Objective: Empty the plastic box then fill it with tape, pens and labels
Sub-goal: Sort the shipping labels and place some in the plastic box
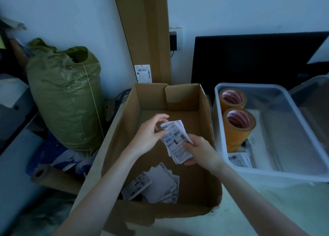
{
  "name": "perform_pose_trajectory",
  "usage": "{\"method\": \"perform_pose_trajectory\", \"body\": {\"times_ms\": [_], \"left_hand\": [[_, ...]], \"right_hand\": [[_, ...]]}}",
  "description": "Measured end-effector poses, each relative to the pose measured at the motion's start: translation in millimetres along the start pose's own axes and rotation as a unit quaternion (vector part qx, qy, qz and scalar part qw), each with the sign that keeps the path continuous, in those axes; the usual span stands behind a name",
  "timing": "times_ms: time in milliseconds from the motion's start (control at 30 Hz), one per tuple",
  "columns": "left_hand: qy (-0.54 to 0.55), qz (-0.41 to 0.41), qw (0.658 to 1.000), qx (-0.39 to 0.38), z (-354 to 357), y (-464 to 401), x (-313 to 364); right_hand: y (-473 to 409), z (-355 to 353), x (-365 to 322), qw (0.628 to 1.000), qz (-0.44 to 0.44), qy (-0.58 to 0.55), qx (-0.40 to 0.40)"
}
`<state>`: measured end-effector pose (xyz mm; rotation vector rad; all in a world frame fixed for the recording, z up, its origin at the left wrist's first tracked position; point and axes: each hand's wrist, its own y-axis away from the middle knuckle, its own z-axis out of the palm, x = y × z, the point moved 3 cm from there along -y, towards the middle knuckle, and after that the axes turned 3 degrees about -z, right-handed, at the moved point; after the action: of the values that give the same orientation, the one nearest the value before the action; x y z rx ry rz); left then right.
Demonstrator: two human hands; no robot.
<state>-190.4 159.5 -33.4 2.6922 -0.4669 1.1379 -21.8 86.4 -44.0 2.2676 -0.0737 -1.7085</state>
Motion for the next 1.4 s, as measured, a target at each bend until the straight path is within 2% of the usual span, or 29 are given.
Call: {"method": "perform_pose_trajectory", "body": {"times_ms": [133,200,267,400,467,533,633,800,1000,1167,1300,1400], "left_hand": [[-0.043,-0.033,0.998,0.018,18.5,-10.0,-34.3],[-0.083,-0.089,0.992,0.038,29.2,-10.7,-55.3],[-0.094,-0.161,0.982,0.027,42.0,-7.2,-73.4],[0.114,-0.285,0.951,-0.035,62.6,6.2,-93.3],[0.194,-0.319,0.927,-0.026,63.8,10.1,-98.0],[0.23,-0.339,0.912,-0.004,65.0,9.5,-103.4],[0.254,-0.342,0.905,-0.001,72.9,8.0,-103.5],[0.289,-0.334,0.895,-0.067,84.3,10.9,-91.7],[0.3,-0.337,0.89,-0.071,78.6,10.9,-93.4],[0.228,-0.296,0.927,-0.027,59.4,7.5,-76.6],[0.176,-0.191,0.966,-0.015,38.9,7.3,-37.2],[0.168,-0.119,0.978,0.004,29.3,8.2,-7.4]], "right_hand": [[-40.3,5.5,5.1,0.975,-0.044,0.219,0.014],[-59.5,13.7,15.2,0.943,-0.045,0.33,0.0],[-71.5,25.8,29.5,0.918,-0.022,0.393,-0.048],[-79.6,45.2,52.7,0.92,0.026,0.368,-0.133],[-82.2,49.0,58.0,0.921,0.038,0.361,-0.143],[-85.6,51.0,62.2,0.922,0.04,0.357,-0.143],[-88.5,50.9,65.8,0.927,0.047,0.349,-0.13],[-88.0,52.0,69.9,0.936,0.075,0.32,-0.125],[-88.7,50.8,63.6,0.942,0.079,0.301,-0.121],[-73.9,35.7,37.1,0.978,0.083,0.171,-0.085],[-50.9,16.5,14.7,0.993,0.054,0.089,-0.061],[-30.7,-4.8,-1.6,0.997,0.024,0.056,-0.043]]}}
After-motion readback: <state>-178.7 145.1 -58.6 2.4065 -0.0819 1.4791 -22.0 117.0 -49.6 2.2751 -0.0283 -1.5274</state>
